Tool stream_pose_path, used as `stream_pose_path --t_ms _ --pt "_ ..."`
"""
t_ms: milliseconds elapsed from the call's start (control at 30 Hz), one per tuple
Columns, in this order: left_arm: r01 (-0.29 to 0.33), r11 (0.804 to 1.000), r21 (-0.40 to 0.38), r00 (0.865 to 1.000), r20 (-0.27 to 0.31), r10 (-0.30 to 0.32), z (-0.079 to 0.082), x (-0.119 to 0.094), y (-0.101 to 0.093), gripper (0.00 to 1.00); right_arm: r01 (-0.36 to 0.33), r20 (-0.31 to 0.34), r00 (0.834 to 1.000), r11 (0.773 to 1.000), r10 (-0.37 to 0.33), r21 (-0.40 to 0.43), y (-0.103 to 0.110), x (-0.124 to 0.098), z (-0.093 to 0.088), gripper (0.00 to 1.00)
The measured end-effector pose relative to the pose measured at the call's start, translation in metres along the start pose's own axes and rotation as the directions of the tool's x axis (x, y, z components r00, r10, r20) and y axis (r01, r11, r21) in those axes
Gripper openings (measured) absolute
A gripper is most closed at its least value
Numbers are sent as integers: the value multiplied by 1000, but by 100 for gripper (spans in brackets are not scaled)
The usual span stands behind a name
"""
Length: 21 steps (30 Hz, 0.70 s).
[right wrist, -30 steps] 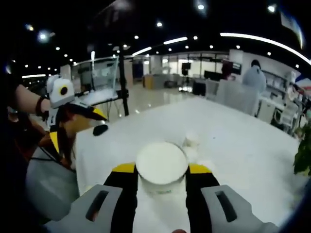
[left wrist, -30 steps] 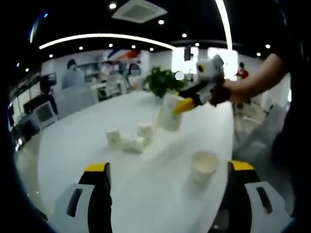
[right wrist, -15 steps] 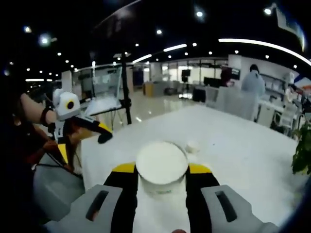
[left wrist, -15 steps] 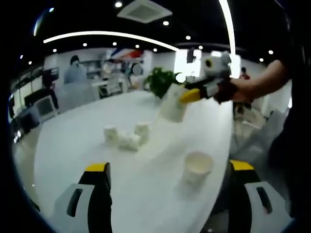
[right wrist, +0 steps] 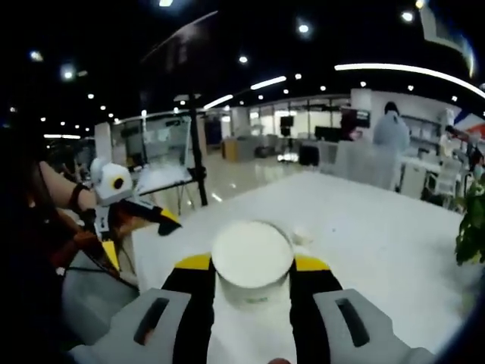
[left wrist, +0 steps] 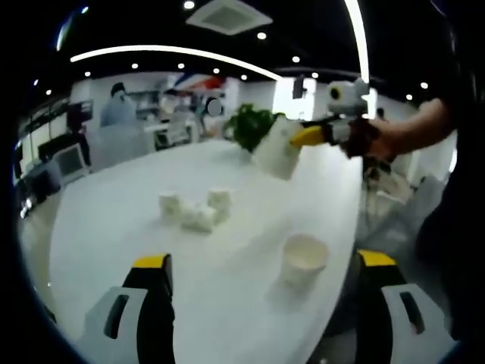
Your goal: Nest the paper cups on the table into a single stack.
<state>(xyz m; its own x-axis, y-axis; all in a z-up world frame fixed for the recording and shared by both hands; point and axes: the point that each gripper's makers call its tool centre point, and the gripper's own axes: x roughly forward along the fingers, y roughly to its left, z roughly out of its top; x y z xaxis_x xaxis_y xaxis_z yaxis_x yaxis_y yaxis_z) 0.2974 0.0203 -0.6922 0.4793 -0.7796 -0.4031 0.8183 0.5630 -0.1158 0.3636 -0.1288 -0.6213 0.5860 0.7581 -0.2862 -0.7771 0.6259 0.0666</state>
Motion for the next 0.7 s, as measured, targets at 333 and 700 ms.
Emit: stream_pose_path --t_ms 333,700 --pt "38 999 -25 999 24 -37 4 5 -20 97 -25 67 998 996 19 80 14 -3 5 35" --pt "135 990 -39 989 67 -132 11 10 -58 89 -60 67 996 989 51 137 38 -6 -10 35"
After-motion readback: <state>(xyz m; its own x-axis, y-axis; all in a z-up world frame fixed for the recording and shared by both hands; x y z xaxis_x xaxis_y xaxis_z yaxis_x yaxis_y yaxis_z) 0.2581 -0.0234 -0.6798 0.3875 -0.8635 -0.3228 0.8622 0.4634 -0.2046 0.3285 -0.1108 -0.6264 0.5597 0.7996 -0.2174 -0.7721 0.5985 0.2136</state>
